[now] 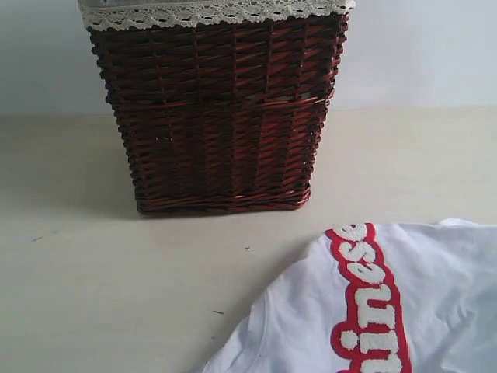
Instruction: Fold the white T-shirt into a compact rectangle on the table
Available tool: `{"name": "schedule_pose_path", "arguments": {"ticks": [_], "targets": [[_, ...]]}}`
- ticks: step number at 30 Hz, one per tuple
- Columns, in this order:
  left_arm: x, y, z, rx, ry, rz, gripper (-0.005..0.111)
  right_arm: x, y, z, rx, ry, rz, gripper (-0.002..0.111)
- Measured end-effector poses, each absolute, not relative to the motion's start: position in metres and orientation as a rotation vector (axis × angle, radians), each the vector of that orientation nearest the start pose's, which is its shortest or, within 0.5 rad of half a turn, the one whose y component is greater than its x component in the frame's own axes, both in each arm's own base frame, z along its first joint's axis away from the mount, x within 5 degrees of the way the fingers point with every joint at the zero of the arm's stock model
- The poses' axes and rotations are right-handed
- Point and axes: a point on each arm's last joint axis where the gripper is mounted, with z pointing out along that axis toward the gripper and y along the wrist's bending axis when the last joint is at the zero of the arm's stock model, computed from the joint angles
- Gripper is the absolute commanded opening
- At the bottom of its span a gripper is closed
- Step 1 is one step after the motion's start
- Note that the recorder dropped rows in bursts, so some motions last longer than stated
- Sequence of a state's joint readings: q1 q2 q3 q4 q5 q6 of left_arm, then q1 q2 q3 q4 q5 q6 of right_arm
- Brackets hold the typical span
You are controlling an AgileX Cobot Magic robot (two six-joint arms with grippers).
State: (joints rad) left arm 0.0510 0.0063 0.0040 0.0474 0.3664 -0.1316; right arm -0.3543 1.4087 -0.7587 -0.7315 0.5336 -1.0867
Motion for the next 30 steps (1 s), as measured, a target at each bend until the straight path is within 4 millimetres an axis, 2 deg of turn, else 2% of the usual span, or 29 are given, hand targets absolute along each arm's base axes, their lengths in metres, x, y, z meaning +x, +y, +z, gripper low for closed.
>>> {"name": "schedule_pose_path", "arguments": {"ticks": [4,7,11,13,14,16,20,21,24,30], "targets": [[0.053,0.004,0.179,-0.140,1.855,-0.009,0.000,0.239,-0.118,0.221,-1.652,2.383,-0.984,0.047],[0.053,0.004,0.179,-0.140,1.855,-0.009,0.000,0.238,-0.110,0.225,-1.486,2.412,-0.872,0.053],[0.053,0.004,0.179,-0.140,1.855,-0.009,0.000,0.229,-0.094,0.249,-1.176,2.379,-0.748,0.052],[0.053,0.004,0.179,-0.140,1.855,-0.009,0.000,0.225,-0.081,0.263,-1.003,2.324,-0.616,0.049],[0.053,0.004,0.179,-0.140,1.855,-0.009,0.000,0.224,-0.073,0.266,-0.934,2.301,-0.520,0.045],[0.053,0.004,0.179,-0.140,1.855,-0.009,0.000,0.224,-0.051,0.268,-0.902,2.270,-0.264,0.031],[0.053,0.004,0.179,-0.140,1.855,-0.009,0.000,0.229,-0.002,0.249,-0.995,2.240,0.305,0.003],[0.053,0.004,0.179,-0.140,1.855,-0.009,0.000,0.233,0.011,0.240,-1.013,2.233,0.423,0.000],[0.053,0.004,0.179,-0.140,1.855,-0.009,0.000,0.244,0.032,0.214,-1.041,2.271,0.548,0.000],[0.053,0.004,0.179,-0.140,1.855,-0.009,0.000,0.259,0.058,0.156,-1.180,2.405,0.571,0.000]]}}
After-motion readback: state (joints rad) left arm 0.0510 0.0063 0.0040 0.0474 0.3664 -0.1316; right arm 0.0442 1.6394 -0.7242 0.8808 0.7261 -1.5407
